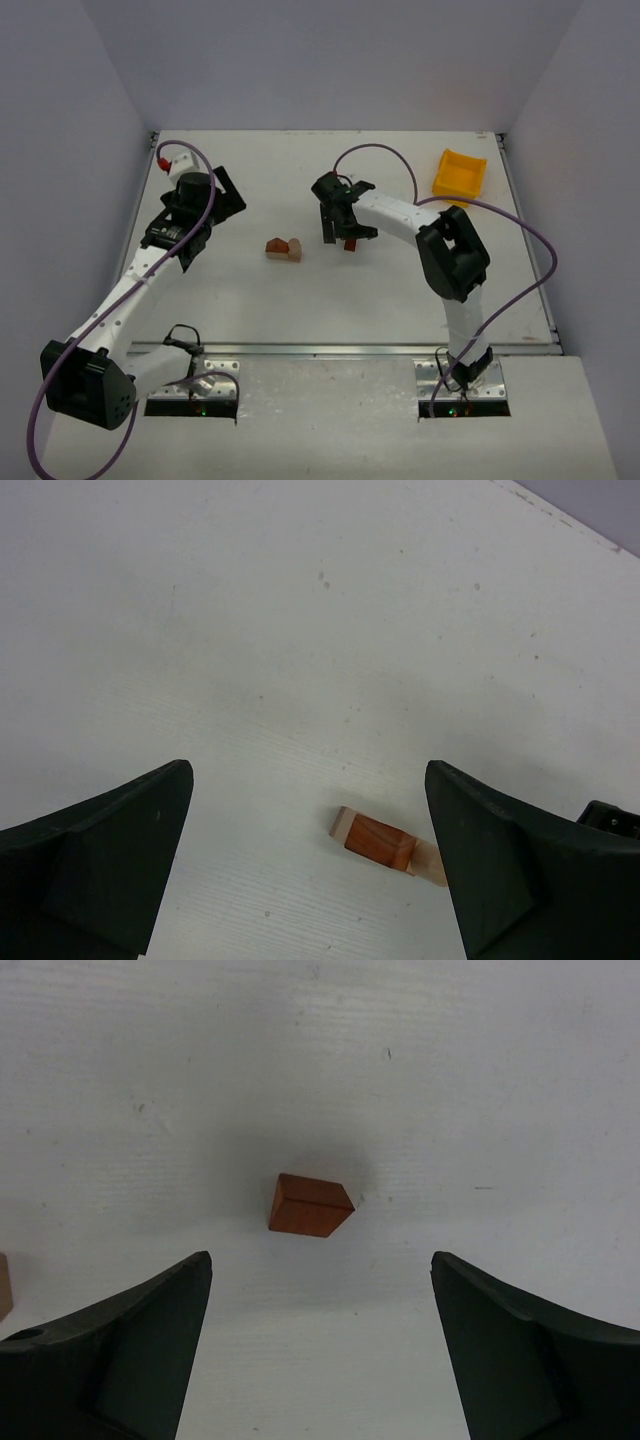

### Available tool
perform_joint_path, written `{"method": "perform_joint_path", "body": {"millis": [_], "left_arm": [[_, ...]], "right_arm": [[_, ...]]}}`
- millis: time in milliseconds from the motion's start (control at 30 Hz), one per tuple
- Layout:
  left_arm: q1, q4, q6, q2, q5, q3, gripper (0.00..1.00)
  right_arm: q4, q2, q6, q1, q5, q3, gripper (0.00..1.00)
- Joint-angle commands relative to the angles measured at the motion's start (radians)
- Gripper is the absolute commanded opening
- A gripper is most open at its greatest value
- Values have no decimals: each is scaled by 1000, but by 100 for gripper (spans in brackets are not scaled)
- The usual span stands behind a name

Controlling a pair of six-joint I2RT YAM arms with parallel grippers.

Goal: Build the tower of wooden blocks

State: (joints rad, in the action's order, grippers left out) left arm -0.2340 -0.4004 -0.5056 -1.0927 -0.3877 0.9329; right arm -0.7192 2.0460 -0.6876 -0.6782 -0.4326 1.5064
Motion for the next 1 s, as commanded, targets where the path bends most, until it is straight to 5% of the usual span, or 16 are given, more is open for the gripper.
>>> {"method": "perform_joint_path", "body": {"millis": [0, 100, 300, 400, 967], "left_arm": [[1, 40, -4, 20, 10, -2, 100], [1, 38, -4, 21, 5, -1, 100], [1, 38, -4, 27, 4, -2, 100], [1, 37, -4, 25, 4, -1, 100], [1, 46, 13, 51, 67, -5, 100]], "right_arm": [[9, 42, -23, 22, 23, 68, 86], [19, 64, -14, 34, 40, 86, 76], [21, 92, -6, 43, 60, 115, 70], [26, 95, -1, 47, 63, 115, 53], [154, -27, 141, 58, 181, -15, 14]]}}
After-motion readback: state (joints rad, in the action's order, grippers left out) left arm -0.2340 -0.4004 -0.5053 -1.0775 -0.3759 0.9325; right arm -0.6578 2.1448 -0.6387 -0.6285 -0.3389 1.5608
